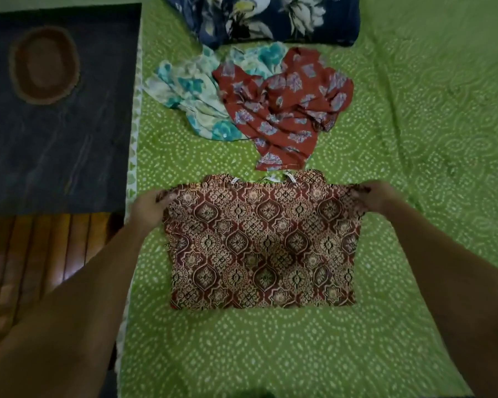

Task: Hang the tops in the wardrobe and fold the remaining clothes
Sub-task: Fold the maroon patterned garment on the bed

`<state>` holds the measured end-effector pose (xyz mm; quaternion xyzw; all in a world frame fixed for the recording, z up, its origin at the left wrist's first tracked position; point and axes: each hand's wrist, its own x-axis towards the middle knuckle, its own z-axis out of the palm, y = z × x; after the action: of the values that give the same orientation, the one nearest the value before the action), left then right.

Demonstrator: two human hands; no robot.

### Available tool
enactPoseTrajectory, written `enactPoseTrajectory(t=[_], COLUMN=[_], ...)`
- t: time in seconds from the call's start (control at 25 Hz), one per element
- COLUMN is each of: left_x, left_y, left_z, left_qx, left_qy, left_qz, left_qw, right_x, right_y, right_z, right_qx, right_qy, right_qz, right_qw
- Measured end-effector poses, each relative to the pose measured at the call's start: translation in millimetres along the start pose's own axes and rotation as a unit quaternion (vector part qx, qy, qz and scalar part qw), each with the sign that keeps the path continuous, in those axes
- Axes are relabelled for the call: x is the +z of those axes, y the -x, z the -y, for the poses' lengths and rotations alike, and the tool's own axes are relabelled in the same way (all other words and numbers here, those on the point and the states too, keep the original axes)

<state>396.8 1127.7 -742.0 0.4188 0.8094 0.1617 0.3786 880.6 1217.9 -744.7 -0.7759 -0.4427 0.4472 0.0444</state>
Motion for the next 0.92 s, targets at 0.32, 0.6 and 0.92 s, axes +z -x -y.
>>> enactPoseTrajectory(t=[0.32, 0.6, 0.92], left_x=[93, 153, 114], left_y=[26, 150, 170], left_z=[-29, 34, 90], left_qx=[0.137, -0.124, -0.173], left_qy=[-0.308, -0.164, 0.028], left_qz=[-0.165, -0.171, -0.128], left_qw=[0.927, 0.964, 0.976], right_x=[68, 145, 136], right_y=[19, 120, 133], right_z=[-37, -164, -174], right_qx=[-0.003, 0.092, 0.073], right_qy=[-0.034, -0.084, -0.171], right_qz=[-0.198, -0.158, -0.155], right_qw=[0.980, 0.980, 0.970])
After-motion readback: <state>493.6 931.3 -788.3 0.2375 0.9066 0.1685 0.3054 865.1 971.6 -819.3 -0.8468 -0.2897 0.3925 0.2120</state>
